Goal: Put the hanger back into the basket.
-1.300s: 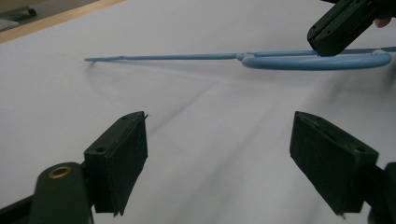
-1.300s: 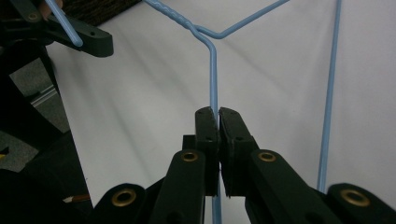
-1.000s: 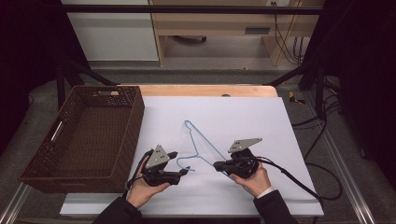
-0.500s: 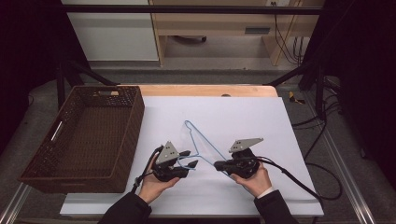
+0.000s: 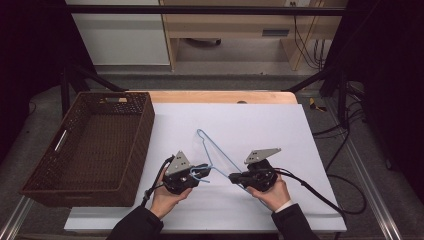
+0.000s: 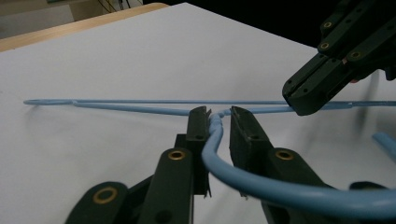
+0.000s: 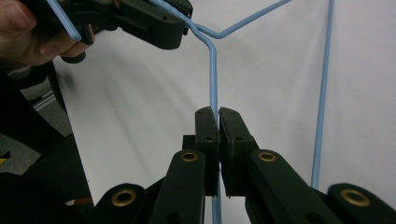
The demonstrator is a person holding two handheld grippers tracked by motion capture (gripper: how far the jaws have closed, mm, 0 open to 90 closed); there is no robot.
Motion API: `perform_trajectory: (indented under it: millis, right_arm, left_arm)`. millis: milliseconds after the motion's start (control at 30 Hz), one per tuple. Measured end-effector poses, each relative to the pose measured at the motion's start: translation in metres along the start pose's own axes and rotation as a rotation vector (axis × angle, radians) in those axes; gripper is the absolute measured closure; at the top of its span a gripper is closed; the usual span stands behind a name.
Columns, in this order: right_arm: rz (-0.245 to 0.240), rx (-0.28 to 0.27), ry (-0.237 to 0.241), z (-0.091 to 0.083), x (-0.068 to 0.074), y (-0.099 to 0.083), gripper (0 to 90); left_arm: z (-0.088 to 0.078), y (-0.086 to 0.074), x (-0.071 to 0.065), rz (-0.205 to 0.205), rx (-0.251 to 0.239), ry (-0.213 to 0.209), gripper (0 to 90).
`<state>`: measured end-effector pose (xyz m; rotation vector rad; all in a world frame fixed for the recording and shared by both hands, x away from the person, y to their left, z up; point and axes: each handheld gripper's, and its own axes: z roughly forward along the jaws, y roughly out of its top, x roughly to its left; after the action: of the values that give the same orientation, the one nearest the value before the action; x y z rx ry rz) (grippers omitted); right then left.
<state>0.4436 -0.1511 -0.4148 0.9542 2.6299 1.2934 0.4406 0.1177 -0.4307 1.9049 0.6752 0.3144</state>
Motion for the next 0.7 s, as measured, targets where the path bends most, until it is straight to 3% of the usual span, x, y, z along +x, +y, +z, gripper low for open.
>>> perform_trajectory:
  millis: [367,700]
  right_arm:
    - [-0.007,0.016,0.003,0.004,0.000,-0.002,87.5]
    - [-0.017,0.049,-0.013,0.008,0.003,-0.004,86.6]
  left_arm:
    - [0.001,0.003,-0.003,-0.004,-0.012,0.005,84.7]
    - [0.004,0.005,-0.011,0.029,0.010,0.030,85.0]
